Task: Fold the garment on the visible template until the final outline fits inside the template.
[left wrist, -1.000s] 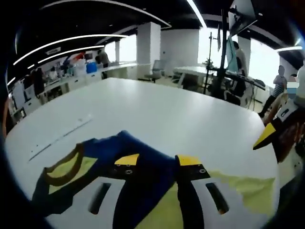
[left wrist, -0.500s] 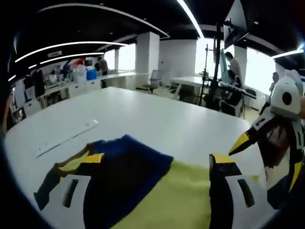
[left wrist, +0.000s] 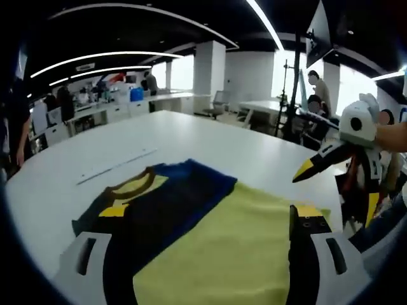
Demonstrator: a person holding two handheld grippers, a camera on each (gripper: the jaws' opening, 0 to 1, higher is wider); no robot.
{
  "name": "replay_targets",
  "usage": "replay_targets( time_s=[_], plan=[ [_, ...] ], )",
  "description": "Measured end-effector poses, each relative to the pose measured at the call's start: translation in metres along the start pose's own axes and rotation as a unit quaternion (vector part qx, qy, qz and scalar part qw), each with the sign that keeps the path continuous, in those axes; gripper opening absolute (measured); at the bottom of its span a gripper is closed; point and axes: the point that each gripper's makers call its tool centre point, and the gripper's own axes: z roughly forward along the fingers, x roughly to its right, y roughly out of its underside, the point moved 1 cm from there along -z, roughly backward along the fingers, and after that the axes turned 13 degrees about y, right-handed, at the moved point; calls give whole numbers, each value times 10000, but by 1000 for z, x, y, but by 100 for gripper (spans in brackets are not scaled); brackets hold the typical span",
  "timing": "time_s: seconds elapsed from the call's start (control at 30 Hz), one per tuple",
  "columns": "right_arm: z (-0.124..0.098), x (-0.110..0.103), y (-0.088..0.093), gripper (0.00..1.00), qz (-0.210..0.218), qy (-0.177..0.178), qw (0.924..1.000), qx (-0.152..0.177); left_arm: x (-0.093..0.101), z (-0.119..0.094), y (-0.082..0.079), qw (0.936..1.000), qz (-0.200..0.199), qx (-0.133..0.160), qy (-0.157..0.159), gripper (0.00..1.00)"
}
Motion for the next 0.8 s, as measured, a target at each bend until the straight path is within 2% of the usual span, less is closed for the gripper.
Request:
replay_targets(
  time_s=[0.37,0.6,0.8],
  plan=[
    [-2,-5,2,99,48,-25,10000,-27,18,-55,21,9998,-96,0,-153,99],
    [-5,-8,8,98,101,-15,9999,-102,33,-79,40,9997,-79,-154,-178,98],
    [-7,-9,15,98,43,-3,9998,-177,48,-99,62,9988,-164,-421,-186,92]
  ],
)
